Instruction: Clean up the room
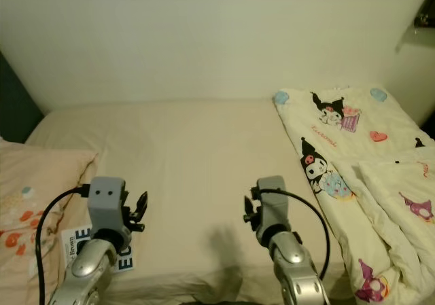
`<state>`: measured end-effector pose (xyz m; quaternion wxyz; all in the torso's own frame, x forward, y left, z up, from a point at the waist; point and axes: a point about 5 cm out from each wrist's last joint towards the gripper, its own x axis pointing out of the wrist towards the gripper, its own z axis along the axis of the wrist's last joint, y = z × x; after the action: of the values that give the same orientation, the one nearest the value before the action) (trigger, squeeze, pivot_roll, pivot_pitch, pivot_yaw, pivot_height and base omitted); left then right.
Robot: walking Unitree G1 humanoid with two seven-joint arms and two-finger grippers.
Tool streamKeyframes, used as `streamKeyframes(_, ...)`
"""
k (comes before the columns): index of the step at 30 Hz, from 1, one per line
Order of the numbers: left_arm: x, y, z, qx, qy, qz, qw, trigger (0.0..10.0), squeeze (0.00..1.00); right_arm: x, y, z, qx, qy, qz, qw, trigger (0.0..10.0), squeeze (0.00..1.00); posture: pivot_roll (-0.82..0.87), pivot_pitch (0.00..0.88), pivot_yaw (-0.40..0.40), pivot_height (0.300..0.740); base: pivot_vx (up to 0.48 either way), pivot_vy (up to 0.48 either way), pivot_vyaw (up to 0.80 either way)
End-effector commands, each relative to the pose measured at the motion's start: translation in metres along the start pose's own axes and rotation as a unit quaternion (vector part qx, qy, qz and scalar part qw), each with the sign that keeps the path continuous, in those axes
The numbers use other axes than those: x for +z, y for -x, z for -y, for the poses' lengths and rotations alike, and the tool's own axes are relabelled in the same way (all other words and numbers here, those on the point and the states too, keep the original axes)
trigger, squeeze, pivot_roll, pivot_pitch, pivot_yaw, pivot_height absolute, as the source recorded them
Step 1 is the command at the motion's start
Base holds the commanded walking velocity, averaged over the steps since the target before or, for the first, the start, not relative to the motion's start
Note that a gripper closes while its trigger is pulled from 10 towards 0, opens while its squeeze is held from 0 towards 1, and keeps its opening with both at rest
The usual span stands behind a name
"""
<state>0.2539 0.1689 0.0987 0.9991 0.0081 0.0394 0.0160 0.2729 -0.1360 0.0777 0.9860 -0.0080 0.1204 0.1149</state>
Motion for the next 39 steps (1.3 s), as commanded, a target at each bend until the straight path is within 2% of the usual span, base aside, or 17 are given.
streamKeyframes(1,-0.0019,0.002,-0.0009,0.0,-0.005,-0.007,1.0,10.0,0.0,-0.0041,0.0022,-0.0005,0.001,-0.008,-0.011,1.0,10.0,0.0,-0.08,0.102,-0.033,0.74,0.0,-0.416,0.0)
streamKeyframes(19,-0.0025,0.002,-0.0028,0.0,-0.008,-0.01,1.0,10.0,0.0,-0.0043,0.0025,-0.0016,0.004,-0.009,-0.016,1.0,10.0,0.0,-0.07,0.103,-0.032,0.74,0.0,-0.414,0.0)
streamKeyframes(27,-0.0023,0.0019,-0.0027,-0.001,-0.009,-0.012,1.0,10.0,0.0,-0.0038,0.0033,-0.0055,0.02,0.004,-0.017,1.0,10.0,0.0,-0.07,0.109,-0.029,0.74,0.0,-0.412,0.0)
streamKeyframes(34,-0.0022,0.0021,-0.0021,-0.003,-0.009,-0.012,1.0,10.0,0.0,-0.0048,0.0036,-0.0064,0.024,0.004,-0.019,1.0,10.0,0.0,-0.07,0.109,-0.029,0.74,0.0,-0.415,0.74)
streamKeyframes(39,-0.0021,0.0025,-0.0019,-0.003,-0.009,-0.012,1.0,10.0,0.0,-0.0052,0.0042,-0.0054,0.019,-0.009,-0.019,1.0,10.0,0.0,-0.07,0.112,-0.029,0.74,0.0,-0.413,0.0)
